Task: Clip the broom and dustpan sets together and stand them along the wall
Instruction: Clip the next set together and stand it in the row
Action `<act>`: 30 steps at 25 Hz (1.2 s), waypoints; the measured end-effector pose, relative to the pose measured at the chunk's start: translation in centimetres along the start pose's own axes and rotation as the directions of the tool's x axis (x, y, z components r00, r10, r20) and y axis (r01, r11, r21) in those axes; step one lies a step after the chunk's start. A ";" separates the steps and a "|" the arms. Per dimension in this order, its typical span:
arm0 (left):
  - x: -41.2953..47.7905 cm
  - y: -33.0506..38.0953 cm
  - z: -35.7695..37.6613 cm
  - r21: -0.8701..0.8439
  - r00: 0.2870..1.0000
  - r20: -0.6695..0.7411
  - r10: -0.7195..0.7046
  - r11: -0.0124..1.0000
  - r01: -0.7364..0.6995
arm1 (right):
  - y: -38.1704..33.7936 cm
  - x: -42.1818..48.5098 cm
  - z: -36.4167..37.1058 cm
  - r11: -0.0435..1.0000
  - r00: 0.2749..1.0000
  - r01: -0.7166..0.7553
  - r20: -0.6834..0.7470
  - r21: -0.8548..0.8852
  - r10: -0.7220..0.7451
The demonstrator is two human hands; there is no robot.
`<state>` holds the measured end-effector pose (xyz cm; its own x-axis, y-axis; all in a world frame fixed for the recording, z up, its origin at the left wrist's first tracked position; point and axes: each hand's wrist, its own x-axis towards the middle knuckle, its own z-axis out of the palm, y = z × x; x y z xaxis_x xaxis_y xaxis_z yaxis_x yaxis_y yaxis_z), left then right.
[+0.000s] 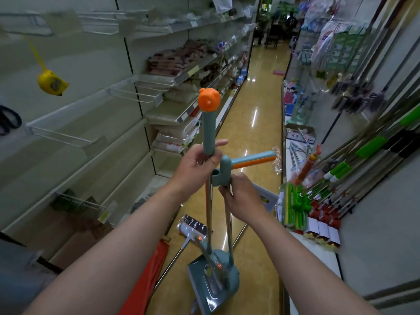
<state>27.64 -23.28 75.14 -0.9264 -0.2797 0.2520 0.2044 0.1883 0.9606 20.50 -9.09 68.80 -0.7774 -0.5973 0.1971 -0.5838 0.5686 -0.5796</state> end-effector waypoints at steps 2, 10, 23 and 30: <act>0.3 0.6 0.9 -0.188 0.997 -0.072 0.039 0.981 -0.052 | -1.2 0.2 -0.4 0.995 0.999 0.035 0.017 0.094 -0.037; 1.4 3.6 0.2 -0.337 0.994 -0.003 0.110 0.936 -0.104 | -4.5 -1.3 0.2 0.813 0.997 -0.070 0.077 0.578 0.031; 1.4 4.0 0.2 -0.238 0.995 -0.038 0.094 0.966 -0.101 | -5.1 -0.4 1.6 0.887 0.985 -0.019 -0.141 0.462 0.094; 1.8 4.9 0.8 -0.249 0.996 -0.047 0.070 0.965 -0.080 | -5.1 -0.3 0.9 0.912 0.977 0.009 -0.199 0.409 0.080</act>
<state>26.69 -22.08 80.16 -0.8939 -0.3097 0.3240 0.3498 -0.0301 0.9363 23.88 -12.27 70.99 -0.8525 -0.4255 0.3037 -0.4437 0.2818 -0.8507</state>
